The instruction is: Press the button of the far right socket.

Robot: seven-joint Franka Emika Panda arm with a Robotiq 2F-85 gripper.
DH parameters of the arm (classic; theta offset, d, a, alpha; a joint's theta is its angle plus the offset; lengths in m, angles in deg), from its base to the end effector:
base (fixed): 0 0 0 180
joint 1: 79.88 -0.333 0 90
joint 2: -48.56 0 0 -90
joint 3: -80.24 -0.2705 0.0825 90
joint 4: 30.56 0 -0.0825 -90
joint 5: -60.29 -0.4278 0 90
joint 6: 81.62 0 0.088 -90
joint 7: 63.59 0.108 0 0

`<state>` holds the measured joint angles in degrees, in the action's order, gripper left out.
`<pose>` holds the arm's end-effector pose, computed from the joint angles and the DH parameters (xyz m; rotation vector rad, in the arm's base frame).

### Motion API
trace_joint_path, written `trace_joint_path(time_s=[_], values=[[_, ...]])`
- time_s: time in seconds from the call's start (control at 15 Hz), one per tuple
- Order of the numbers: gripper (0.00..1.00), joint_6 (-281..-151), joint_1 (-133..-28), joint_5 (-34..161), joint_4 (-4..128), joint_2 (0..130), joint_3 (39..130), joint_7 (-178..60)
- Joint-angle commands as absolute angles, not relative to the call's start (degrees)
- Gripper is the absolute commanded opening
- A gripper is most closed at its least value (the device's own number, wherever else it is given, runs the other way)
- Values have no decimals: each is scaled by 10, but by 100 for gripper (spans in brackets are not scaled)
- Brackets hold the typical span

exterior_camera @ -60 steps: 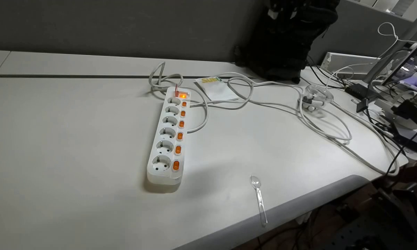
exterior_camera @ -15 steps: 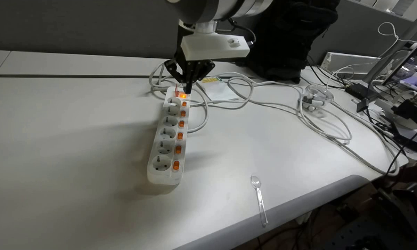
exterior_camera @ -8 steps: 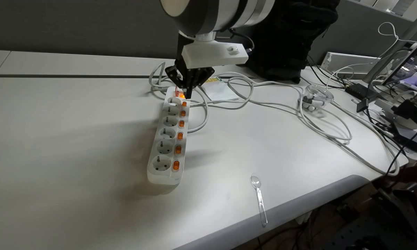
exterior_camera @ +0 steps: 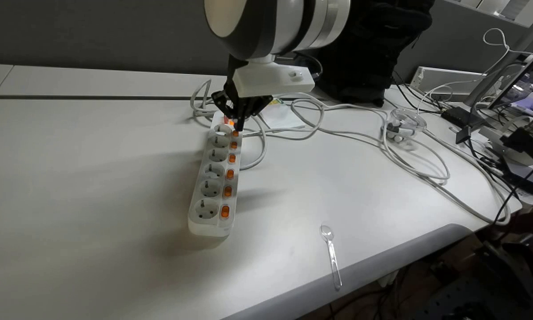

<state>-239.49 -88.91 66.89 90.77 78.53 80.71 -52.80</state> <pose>0.5768 0.0912 0.0931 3.1006 0.1034 0.1890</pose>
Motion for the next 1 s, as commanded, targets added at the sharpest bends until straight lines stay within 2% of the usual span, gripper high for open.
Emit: trace_joint_path(time_s=[0.0,0.53,0.93], values=[[0,-2393,-879,644,898,796,796,-545],[0,-2377,-882,625,886,812,800,-544],[0,-2372,-920,650,872,844,837,-503]])
